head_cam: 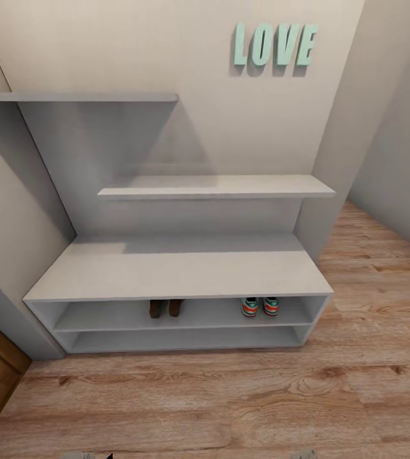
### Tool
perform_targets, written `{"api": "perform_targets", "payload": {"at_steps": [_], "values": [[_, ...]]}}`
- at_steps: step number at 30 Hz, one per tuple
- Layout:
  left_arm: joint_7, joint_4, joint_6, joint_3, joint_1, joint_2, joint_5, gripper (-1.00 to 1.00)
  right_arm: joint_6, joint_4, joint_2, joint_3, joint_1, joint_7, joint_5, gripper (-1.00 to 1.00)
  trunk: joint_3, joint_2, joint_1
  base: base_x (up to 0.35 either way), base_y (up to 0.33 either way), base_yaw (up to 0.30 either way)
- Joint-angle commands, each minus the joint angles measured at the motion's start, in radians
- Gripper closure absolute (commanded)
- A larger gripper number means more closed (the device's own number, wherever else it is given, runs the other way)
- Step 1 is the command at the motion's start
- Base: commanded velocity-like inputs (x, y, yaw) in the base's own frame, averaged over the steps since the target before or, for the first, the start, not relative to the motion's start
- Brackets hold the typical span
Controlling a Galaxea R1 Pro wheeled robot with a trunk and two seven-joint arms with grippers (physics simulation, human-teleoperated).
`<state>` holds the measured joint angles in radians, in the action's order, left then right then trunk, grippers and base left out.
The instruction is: Pick up the two gym shoes and the two sandals from the corridor floor and place them onto the hallstand (shoe rack) in the corridor, making sure they are on the rack and not on the floor. Arrange them so the two gym shoes are next to each other and the two sandals are next to each other.
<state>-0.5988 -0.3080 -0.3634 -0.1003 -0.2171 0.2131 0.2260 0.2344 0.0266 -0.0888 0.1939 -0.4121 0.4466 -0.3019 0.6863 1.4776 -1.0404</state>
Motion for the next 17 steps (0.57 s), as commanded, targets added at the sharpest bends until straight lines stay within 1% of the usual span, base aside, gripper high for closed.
{"api": "perform_targets", "payload": {"at_steps": [1,10,17], "values": [[-0.009,0.001,0.002,-0.003,-0.001,0.0,0.006,-1.0,0.003,-0.001,-0.001,0.009,-0.001,0.003,-0.009,-1.0,0.001,0.0,0.0,0.0,0.0,0.0],[-0.007,0.002,0.003,-0.003,-0.001,0.009,0.003,-1.0,0.003,-0.001,0.0,0.009,-0.001,0.003,-0.009,-1.0,0.001,0.0,0.0,0.0,0.0,0.0],[-0.007,0.003,0.002,-0.003,0.0,0.011,0.003,-1.0,0.003,-0.001,0.0,0.009,-0.001,0.003,-0.009,-1.0,0.001,0.0,0.0,0.0,0.0,0.0]]}}
